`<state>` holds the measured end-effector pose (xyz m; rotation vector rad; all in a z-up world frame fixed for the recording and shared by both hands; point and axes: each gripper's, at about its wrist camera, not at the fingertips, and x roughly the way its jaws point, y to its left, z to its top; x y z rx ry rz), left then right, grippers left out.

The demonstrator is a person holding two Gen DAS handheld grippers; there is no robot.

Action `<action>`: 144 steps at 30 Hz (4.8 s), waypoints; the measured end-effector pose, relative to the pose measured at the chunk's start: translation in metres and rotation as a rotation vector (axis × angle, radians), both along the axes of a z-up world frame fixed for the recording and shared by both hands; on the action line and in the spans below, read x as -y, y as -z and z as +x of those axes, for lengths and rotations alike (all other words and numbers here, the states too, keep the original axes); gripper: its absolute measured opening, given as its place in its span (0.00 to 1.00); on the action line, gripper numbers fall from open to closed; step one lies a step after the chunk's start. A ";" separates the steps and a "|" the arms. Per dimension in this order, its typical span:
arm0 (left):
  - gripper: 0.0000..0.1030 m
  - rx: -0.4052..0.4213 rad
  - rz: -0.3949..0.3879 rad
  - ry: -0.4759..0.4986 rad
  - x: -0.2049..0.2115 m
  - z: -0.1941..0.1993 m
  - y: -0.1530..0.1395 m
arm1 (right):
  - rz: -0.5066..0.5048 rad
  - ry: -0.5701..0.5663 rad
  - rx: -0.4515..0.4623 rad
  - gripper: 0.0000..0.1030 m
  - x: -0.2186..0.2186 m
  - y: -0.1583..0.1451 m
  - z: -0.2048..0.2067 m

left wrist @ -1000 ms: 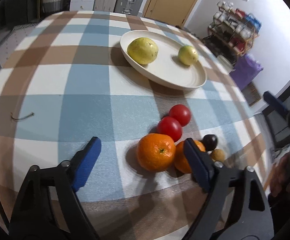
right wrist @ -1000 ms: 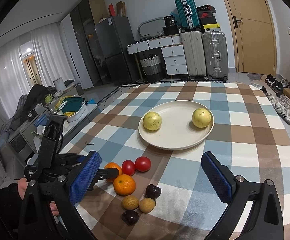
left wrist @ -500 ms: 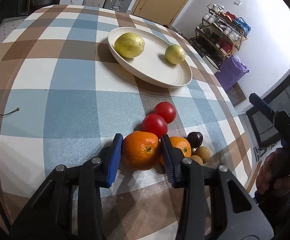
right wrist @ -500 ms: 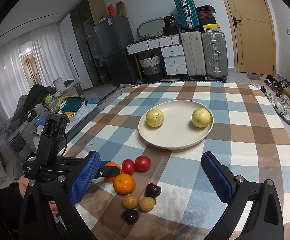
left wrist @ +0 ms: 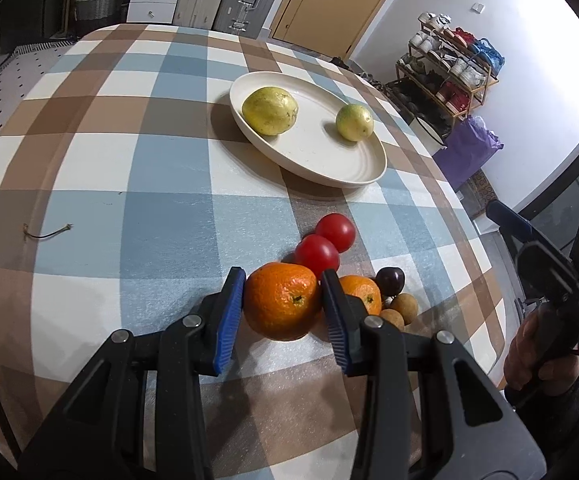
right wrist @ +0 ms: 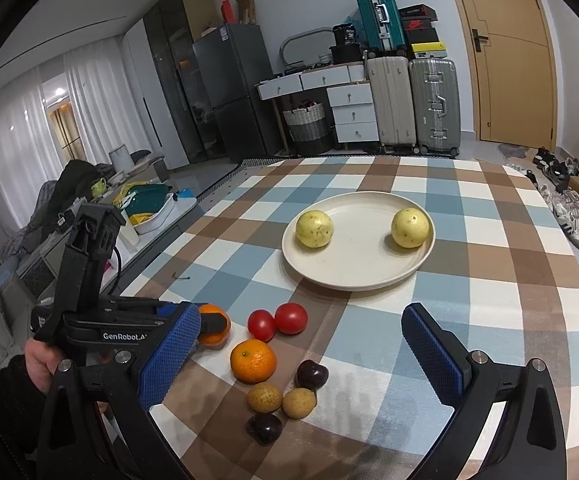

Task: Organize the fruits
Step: 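Grasp an orange with the left tool while the right tool grasps the other orange, then carry both oranges onto the cream plate and open both tools, then withdraw both tools from the plate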

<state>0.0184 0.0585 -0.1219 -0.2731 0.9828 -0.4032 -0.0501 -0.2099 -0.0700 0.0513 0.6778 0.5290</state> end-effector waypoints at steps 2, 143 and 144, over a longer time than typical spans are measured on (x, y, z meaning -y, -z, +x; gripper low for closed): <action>0.35 0.001 -0.004 -0.005 -0.003 -0.002 -0.002 | -0.007 -0.013 -0.004 1.00 -0.005 0.002 -0.001; 0.35 0.090 0.056 0.101 0.084 0.209 -0.077 | 0.002 -0.029 -0.064 0.64 0.017 0.007 0.152; 0.36 0.094 0.060 0.098 0.083 0.203 -0.079 | 0.004 -0.028 -0.060 0.65 0.017 0.004 0.149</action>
